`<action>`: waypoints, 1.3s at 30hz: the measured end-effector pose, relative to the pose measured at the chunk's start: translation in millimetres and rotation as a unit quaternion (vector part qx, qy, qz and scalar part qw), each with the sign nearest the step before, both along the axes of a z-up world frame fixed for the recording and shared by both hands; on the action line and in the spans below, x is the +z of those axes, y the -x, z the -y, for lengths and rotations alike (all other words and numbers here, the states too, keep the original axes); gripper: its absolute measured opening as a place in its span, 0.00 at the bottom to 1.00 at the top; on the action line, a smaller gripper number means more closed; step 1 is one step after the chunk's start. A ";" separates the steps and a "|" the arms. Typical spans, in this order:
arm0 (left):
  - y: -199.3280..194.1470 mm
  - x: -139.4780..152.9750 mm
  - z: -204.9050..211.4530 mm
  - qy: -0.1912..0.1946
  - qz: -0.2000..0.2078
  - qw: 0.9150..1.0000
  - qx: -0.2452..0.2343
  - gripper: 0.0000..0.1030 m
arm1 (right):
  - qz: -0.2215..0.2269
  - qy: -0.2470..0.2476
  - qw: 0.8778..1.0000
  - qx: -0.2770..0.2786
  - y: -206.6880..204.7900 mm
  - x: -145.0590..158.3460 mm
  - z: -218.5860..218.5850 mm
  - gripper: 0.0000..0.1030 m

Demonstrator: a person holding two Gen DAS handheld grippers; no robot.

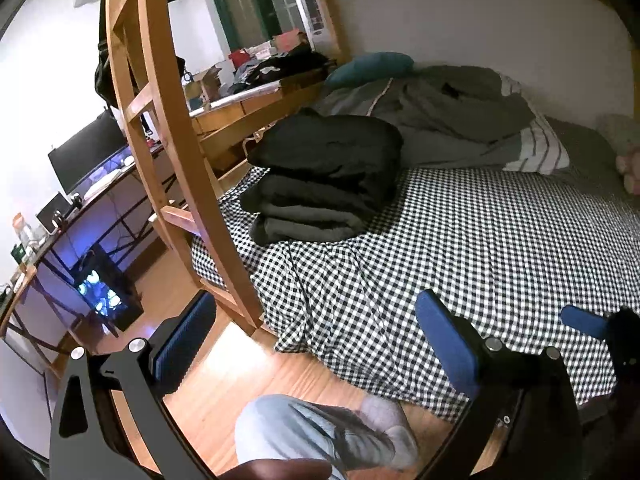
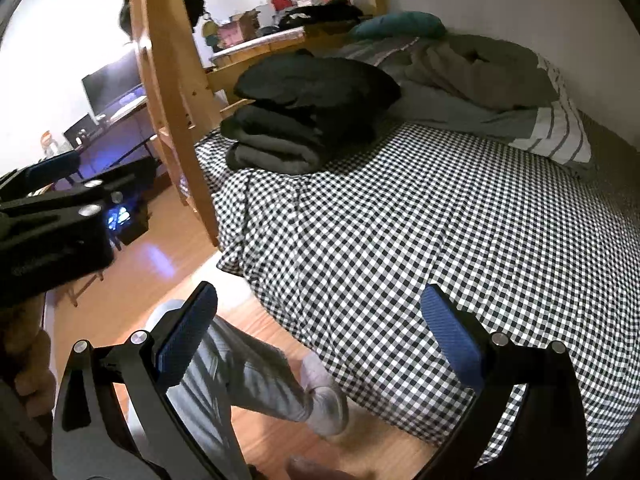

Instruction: Fold large clothes

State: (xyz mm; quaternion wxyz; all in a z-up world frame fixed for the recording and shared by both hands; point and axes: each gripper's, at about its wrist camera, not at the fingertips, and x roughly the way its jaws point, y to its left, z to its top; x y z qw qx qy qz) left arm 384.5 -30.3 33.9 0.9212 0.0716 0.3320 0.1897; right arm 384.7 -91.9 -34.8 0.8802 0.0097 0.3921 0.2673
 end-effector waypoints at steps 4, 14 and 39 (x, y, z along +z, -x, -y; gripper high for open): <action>9.1 7.5 -2.2 -0.002 0.009 1.000 0.002 0.95 | 0.022 0.016 1.000 0.003 11.4 6.4 1.9 0.97; 15.4 2.8 -0.8 -0.008 0.000 1.000 -0.004 0.95 | 0.030 0.007 0.999 -0.007 15.6 11.5 9.9 0.97; 15.9 -3.3 5.8 -0.003 -0.018 0.999 -0.027 0.95 | 0.026 -0.007 1.000 0.003 21.2 13.4 10.8 0.97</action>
